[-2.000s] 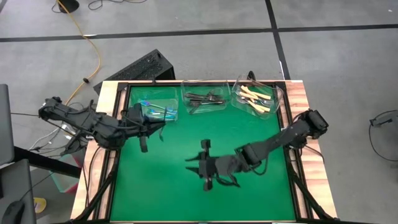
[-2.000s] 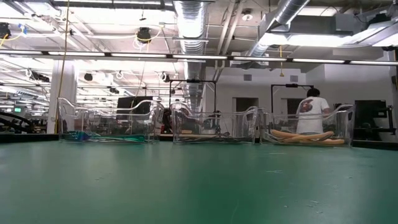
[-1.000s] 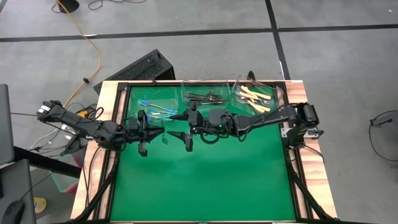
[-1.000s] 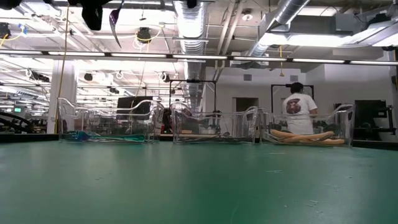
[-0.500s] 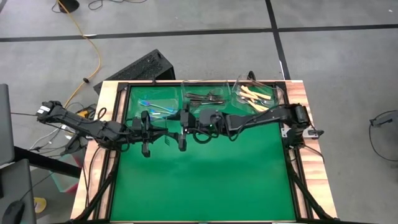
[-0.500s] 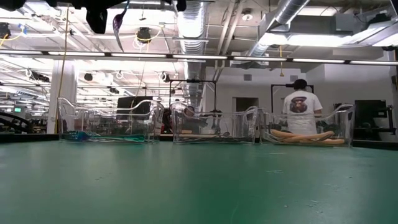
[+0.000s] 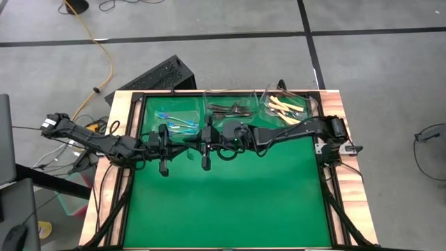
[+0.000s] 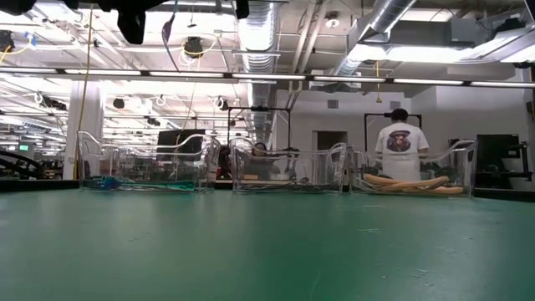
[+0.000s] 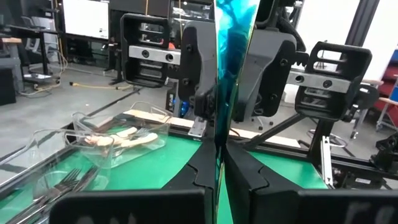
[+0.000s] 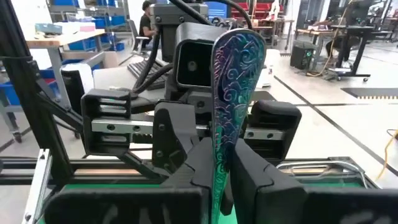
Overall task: Sort silverware by color (type)
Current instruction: Put the blue fork into the left transparent bin
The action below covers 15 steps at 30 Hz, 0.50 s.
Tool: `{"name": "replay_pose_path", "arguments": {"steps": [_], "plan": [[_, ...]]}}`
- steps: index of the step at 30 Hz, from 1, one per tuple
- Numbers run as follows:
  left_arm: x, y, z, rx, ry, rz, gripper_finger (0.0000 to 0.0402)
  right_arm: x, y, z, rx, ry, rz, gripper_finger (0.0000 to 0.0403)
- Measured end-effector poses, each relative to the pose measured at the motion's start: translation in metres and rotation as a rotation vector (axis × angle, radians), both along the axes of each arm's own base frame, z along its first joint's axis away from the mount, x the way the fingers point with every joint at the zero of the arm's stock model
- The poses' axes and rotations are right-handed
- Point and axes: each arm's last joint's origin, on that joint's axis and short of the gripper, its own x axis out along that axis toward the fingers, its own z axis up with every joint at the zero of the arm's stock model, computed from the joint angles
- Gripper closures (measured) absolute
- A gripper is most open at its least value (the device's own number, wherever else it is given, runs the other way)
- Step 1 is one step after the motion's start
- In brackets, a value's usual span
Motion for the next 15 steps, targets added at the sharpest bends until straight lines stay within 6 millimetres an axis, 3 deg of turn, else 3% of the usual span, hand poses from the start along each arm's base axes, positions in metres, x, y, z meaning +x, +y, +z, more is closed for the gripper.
{"name": "replay_pose_path", "arguments": {"steps": [6, 15], "plan": [[0.001, 0.001, -0.002, -0.027, 0.010, 0.070, 0.0390, 0.000, -0.001, -0.001, 0.003, 0.011, -0.008, 0.0354], [-0.002, 0.006, 0.004, -0.046, 0.069, 0.200, 0.0301, 0.000, -0.011, -0.002, -0.005, 0.019, -0.041, 0.0354]]}}
